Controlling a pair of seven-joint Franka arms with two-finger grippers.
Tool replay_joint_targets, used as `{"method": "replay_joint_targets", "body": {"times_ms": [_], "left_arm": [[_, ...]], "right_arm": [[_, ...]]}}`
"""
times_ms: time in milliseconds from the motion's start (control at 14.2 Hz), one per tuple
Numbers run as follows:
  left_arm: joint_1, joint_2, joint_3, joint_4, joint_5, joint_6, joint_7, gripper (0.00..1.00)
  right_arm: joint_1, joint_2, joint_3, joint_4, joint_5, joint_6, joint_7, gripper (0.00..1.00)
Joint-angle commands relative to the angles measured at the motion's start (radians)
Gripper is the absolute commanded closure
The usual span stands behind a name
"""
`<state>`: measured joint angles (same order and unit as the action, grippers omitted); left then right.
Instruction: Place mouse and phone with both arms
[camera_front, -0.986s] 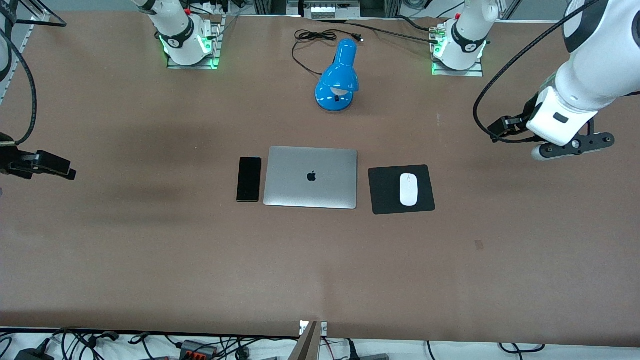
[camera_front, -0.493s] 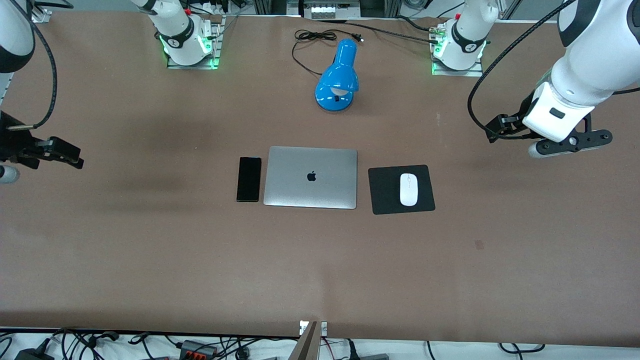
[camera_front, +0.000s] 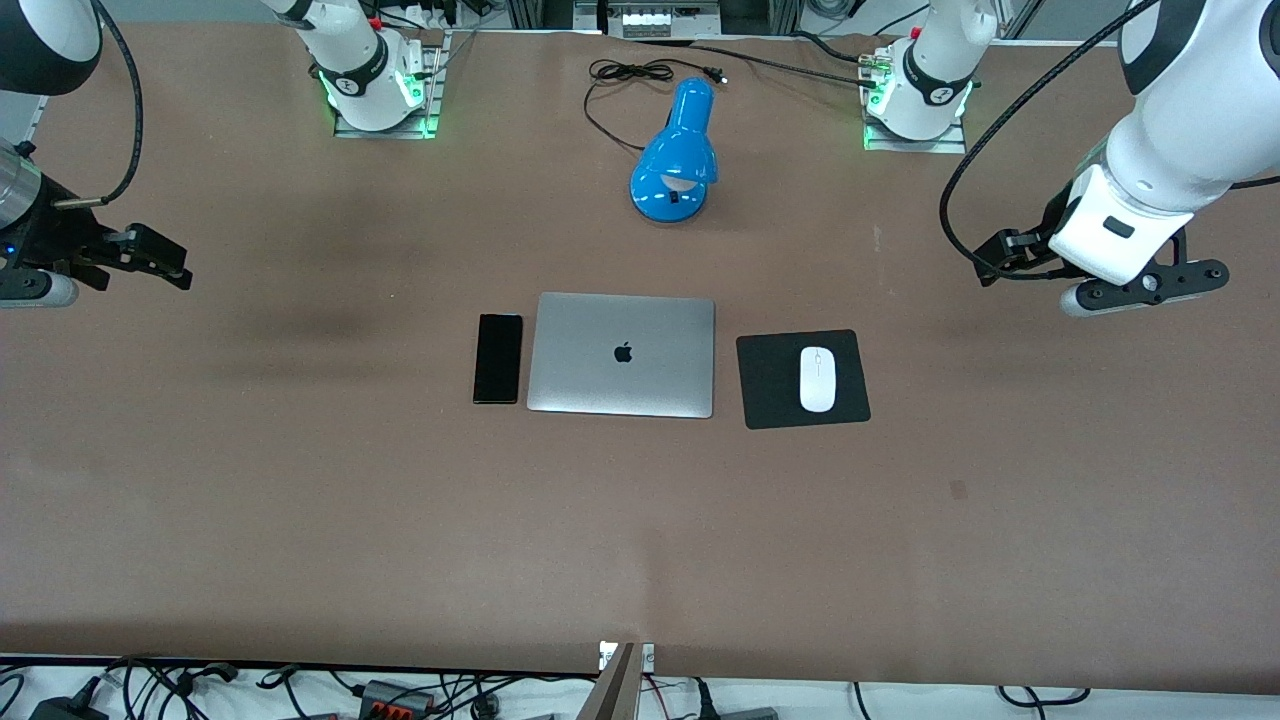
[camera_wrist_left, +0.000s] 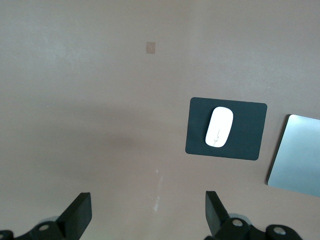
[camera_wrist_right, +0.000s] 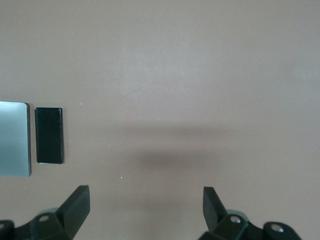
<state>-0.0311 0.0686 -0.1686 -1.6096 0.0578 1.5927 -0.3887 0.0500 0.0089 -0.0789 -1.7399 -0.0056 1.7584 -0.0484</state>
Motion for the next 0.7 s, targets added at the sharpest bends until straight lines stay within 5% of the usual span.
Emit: {"method": "replay_joint_targets", "body": {"times_ms": [0, 634], "left_arm": [[-0.001, -0.015, 0.014, -0.007, -0.022, 0.006, 0.013, 0.0], [0.006, -0.015, 0.023, 0.0, -0.026, 0.001, 0.088, 0.0]], "right_arm": [[0.002, -0.021, 0.007, -0.027, -0.01, 0.01, -0.007, 0.0], [0.01, -0.041, 0.005, -0.03, -0.011, 0.009, -0.007, 0.0]]}}
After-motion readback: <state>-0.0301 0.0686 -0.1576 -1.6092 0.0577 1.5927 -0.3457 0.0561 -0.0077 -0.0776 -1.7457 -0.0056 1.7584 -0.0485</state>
